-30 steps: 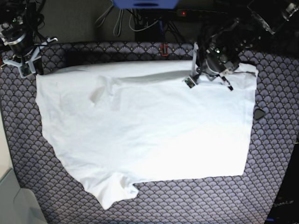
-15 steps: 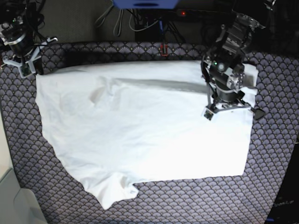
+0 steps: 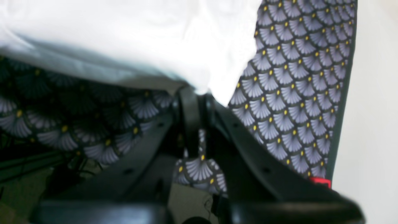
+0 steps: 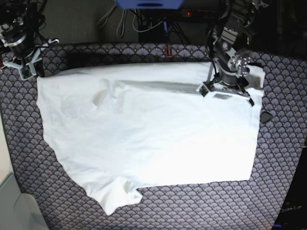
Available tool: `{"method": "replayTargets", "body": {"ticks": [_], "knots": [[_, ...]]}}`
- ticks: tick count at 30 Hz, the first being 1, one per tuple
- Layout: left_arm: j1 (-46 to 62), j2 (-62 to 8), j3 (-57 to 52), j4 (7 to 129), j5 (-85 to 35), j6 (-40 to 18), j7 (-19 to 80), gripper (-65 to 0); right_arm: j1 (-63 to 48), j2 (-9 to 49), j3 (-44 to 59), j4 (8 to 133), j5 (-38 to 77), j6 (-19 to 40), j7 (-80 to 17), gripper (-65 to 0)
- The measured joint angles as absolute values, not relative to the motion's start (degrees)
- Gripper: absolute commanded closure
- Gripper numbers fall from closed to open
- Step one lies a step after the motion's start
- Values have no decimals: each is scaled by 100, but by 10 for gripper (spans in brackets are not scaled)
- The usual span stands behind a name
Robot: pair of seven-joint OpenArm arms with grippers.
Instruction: Fold the T-shirt properly
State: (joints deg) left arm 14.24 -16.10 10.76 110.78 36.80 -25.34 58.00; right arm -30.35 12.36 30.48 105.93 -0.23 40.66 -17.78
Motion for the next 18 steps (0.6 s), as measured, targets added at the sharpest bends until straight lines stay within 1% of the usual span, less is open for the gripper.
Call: {"method": "replayTargets", "body": {"ticks": [5, 11, 14, 18], "knots": [[1518, -1940, 985, 10768, 3824, -2569, 5793, -9, -3035, 1234, 3048, 10593, -23, 4066, -1776, 0], [1452, -2049, 539, 10055, 3813, -2587, 5776, -9, -3035, 1234, 3048, 10591, -23, 4064, -1780, 0], [1240, -1955, 281, 9819, 3754, -2589, 5693, -9, -3039, 1232, 3048, 10591, -23, 4066, -1778, 0], [569, -1428, -456, 9448, 3358, -2532, 5336, -9, -3044, 1223, 3048, 10589, -23, 4064, -1774, 0]]}}
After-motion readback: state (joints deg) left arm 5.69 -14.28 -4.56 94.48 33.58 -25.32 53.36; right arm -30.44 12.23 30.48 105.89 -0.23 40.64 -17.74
